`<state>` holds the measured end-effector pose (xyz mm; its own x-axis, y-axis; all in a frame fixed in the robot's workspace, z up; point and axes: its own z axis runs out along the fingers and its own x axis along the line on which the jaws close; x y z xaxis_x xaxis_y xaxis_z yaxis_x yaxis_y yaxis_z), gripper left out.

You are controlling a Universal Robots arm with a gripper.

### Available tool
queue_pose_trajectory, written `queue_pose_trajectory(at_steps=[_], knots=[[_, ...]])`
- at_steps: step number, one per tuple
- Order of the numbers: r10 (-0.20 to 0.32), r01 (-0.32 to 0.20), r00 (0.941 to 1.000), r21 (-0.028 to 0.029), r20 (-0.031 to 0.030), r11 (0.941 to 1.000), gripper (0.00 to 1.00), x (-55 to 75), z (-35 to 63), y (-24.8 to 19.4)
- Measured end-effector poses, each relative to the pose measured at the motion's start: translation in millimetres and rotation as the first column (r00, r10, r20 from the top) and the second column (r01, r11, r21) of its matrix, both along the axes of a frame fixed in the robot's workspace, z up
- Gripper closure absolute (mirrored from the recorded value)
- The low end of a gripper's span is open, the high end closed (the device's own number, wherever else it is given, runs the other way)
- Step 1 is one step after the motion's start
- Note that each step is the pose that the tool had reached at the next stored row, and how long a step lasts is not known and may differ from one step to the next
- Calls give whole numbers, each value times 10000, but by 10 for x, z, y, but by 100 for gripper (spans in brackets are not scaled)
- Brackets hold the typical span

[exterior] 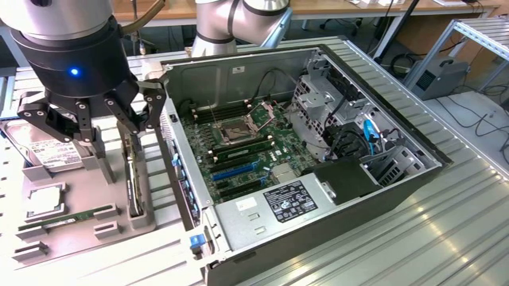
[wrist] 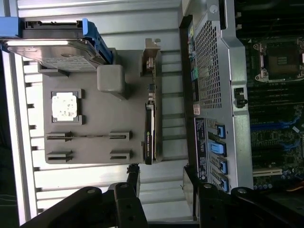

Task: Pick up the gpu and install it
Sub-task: 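Pick up the gpu and move the gpu toward the slot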

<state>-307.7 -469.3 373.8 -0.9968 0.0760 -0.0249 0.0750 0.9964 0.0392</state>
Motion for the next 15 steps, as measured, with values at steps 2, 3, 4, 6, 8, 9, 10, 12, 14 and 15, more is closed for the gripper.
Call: queue_pose_trajectory(at_steps=[2,3,4,6,8,9,10,12,14,15], knots=[[0,0,10000,0,0,10000,50,0,-9,0],[0,0,10000,0,-1,10000,50,0,-15,0],[0,0,10000,0,0,10000,50,0,-22,0],[0,0,10000,0,0,10000,50,0,-49,0],[0,0,10000,0,0,10000,50,0,-71,0],[0,0,10000,0,0,10000,50,0,-80,0],[0,0,10000,-1,-1,10000,50,0,-93,0],[0,0,10000,-1,-1,10000,50,0,-101,0],[0,0,10000,0,-1,10000,50,0,-120,0],[0,0,10000,0,0,10000,50,0,-122,0]])
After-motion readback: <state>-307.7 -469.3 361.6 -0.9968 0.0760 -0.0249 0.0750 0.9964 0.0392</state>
